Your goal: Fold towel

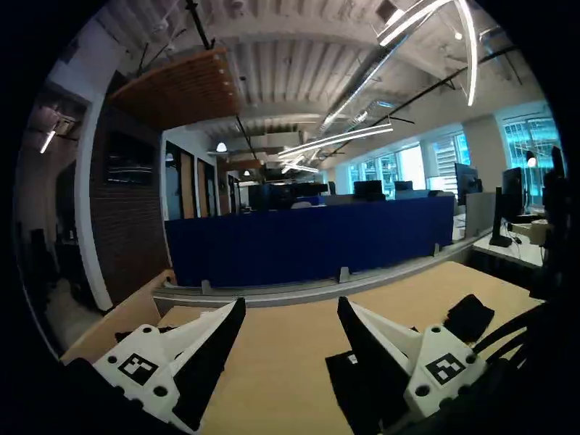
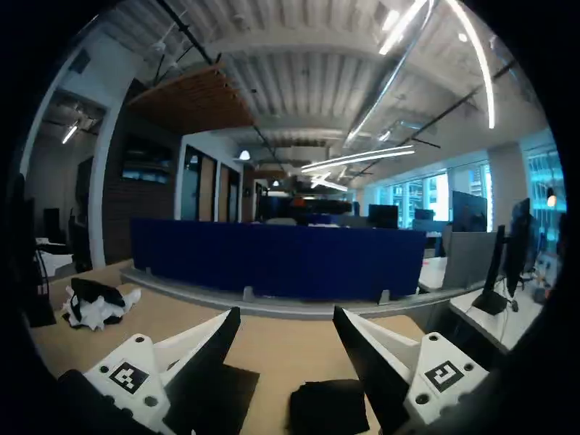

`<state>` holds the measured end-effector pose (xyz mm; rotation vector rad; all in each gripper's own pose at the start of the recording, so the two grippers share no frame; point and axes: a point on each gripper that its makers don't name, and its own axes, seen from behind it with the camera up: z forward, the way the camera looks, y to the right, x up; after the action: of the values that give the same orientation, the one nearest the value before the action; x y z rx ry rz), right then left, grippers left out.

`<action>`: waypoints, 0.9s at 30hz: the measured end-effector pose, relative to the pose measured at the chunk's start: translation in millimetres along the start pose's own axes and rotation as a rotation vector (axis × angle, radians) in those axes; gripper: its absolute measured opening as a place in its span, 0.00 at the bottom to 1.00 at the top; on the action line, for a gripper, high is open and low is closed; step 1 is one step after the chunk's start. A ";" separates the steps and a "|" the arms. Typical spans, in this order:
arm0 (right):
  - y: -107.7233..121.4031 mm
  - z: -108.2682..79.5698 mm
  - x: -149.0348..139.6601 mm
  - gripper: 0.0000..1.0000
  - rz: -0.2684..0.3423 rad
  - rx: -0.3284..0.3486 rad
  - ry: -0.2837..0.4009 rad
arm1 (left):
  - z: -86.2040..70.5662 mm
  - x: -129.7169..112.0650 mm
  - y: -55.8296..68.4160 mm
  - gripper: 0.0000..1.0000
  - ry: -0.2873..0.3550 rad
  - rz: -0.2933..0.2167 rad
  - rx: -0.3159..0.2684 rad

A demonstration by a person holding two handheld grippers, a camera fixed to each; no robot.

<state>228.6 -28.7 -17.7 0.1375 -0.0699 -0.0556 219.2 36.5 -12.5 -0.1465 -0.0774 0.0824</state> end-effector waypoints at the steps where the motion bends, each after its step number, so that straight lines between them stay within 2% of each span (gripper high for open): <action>1: -5.4 -0.2 -4.9 1.00 -0.012 0.026 -0.021 | -0.5 -4.3 4.1 0.94 -0.017 0.009 -0.021; 9: -41.6 -8.0 -39.3 1.00 -0.074 0.217 -0.174 | -6.8 -41.5 37.4 0.94 -0.148 0.075 -0.187; 12: -48.1 -11.3 -47.0 1.00 -0.100 0.264 -0.217 | -10.4 -54.1 48.4 0.94 -0.194 0.100 -0.248; 18: -55.8 -12.6 -55.4 1.00 -0.128 0.305 -0.262 | -14.8 -67.7 61.1 0.94 -0.239 0.099 -0.309; 27: -65.0 -14.5 -77.3 1.00 -0.147 0.333 -0.299 | -14.4 -93.2 71.6 0.94 -0.284 0.099 -0.345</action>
<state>149.4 -86.3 -46.1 0.4669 -0.3679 -0.2114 122.4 96.8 -43.9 -0.4831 -0.3684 0.1887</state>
